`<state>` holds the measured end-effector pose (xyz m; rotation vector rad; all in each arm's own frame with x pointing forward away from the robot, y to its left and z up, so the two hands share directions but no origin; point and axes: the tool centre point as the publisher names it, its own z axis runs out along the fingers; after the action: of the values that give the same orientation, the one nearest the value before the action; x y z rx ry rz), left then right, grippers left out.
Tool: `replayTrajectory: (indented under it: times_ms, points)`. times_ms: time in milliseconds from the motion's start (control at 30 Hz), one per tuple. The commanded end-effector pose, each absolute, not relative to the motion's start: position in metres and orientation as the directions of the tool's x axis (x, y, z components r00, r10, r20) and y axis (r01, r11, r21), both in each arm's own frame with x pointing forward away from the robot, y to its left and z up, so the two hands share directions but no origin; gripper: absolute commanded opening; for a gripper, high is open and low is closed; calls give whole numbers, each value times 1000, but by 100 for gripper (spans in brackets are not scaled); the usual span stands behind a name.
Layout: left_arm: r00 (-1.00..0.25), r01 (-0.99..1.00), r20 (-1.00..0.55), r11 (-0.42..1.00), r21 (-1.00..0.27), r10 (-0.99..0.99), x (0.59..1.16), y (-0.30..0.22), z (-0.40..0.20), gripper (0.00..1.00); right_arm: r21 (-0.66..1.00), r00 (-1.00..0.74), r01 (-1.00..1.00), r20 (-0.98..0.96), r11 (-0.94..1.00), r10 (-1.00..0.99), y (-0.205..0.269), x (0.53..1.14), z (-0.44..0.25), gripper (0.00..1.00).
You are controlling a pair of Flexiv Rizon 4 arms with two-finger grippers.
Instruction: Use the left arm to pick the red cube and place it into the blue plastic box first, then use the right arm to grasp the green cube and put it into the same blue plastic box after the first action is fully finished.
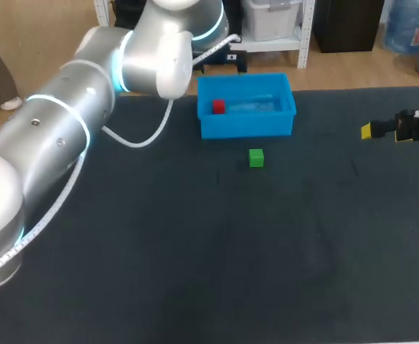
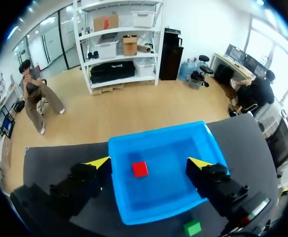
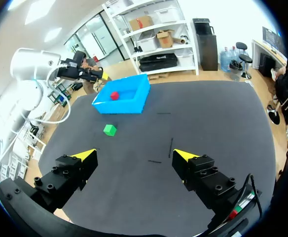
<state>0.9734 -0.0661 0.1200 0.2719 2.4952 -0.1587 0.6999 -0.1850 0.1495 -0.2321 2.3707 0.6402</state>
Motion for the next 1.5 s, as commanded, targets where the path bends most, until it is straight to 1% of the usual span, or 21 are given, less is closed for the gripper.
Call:
replayTrajectory:
  times_ms: [33,533,767,1133,1500]
  points:
    - [-877,257,-432,965,-55,209,971,-60,128,100,385,-766,-324,-643,864,0,-185,700,150,100]
    - [-798,403,-516,912,-76,310,938,-46,146,100,385,-766,-324,-643,864,0,-185,700,150,100]
    - [-745,482,-555,874,-64,370,920,-40,153,100,385,-766,-324,-643,864,0,-185,700,150,100]
    - [-692,569,-574,820,-63,437,885,-14,152,100,385,-766,-324,-643,864,0,-185,700,150,100]
    - [-658,626,-593,775,-88,464,855,5,157,100,385,-766,-324,-643,864,0,-185,700,150,100]
